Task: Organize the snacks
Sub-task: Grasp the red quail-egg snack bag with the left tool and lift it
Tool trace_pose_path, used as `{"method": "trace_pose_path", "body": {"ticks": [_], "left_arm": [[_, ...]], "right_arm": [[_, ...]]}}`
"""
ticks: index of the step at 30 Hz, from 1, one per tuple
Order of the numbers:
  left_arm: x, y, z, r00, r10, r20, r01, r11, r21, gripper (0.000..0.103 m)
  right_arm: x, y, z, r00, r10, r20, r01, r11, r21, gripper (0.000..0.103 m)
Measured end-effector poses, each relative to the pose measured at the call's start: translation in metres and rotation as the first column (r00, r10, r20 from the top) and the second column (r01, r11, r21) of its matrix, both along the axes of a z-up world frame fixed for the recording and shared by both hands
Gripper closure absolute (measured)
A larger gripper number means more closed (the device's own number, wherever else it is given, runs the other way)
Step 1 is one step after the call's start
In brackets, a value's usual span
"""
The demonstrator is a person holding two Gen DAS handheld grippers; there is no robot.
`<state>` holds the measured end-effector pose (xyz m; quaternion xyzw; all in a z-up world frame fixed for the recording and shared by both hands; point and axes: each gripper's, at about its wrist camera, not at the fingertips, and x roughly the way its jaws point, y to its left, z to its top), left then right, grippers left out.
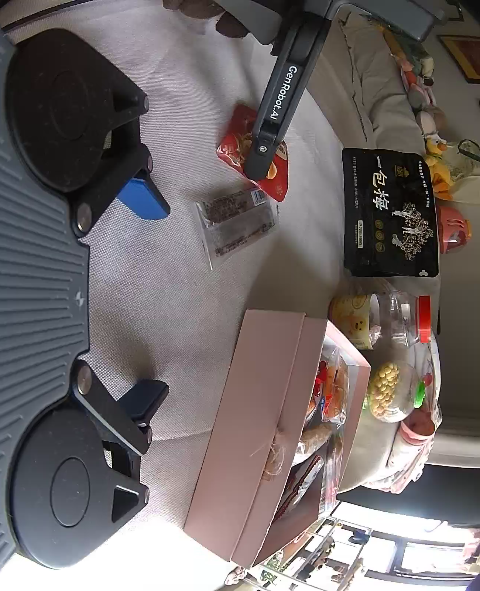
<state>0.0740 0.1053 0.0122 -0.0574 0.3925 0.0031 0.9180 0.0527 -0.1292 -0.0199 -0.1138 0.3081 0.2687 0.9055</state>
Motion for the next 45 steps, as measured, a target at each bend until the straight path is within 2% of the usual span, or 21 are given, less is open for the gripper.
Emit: {"method": "trace_pose_path", "body": {"ticks": [12, 22, 27, 29, 30, 31, 32, 37, 40, 45], "left_arm": [[-0.005, -0.008, -0.003, 0.999, -0.035, 0.011, 0.035, 0.998, 0.048, 0.028], [-0.01, -0.001, -0.003, 0.999, -0.033, 0.029, 0.033, 0.999, 0.007, 0.029], [-0.036, 0.014, -0.001, 0.999, -0.022, 0.046, 0.026, 0.997, -0.079, 0.04], [-0.052, 0.022, 0.001, 0.999, 0.003, 0.042, 0.001, 0.994, -0.106, 0.058], [-0.059, 0.025, 0.002, 0.999, 0.01, 0.036, -0.006, 0.992, -0.126, 0.063], [-0.065, 0.029, 0.003, 0.999, 0.023, 0.025, -0.02, 0.991, -0.135, 0.077], [-0.072, 0.031, 0.003, 0.999, 0.037, 0.017, -0.035, 0.99, -0.136, 0.08], [-0.085, 0.036, 0.001, 0.998, 0.06, 0.019, -0.056, 0.985, -0.164, 0.08], [-0.085, 0.042, 0.002, 0.996, 0.083, 0.031, -0.076, 0.978, -0.192, 0.08], [-0.082, 0.046, 0.008, 0.988, 0.143, 0.065, -0.127, 0.971, -0.201, 0.08]], "right_arm": [[0.002, 0.001, 0.0, 1.0, -0.005, -0.001, 0.005, 1.0, -0.008, 0.005], [0.006, 0.002, 0.0, 1.0, 0.0, -0.011, 0.0, 1.0, -0.013, 0.003], [0.013, 0.021, 0.002, 0.999, 0.053, -0.004, -0.053, 0.998, -0.038, 0.003], [0.017, 0.034, 0.003, 0.996, 0.086, 0.005, -0.086, 0.995, -0.054, 0.004], [0.02, 0.041, 0.005, 0.994, 0.106, 0.013, -0.105, 0.992, -0.065, 0.004], [0.024, 0.05, 0.006, 0.991, 0.13, 0.017, -0.128, 0.989, -0.072, 0.004], [0.027, 0.057, 0.006, 0.989, 0.146, 0.018, -0.145, 0.987, -0.073, 0.005], [0.049, 0.086, 0.008, 0.983, 0.172, -0.06, -0.173, 0.985, -0.009, 0.016], [0.049, 0.087, 0.009, 0.985, 0.163, -0.05, -0.163, 0.987, -0.009, 0.024], [0.044, 0.063, 0.007, 0.997, 0.062, -0.037, -0.063, 0.998, -0.008, 0.025]]}}
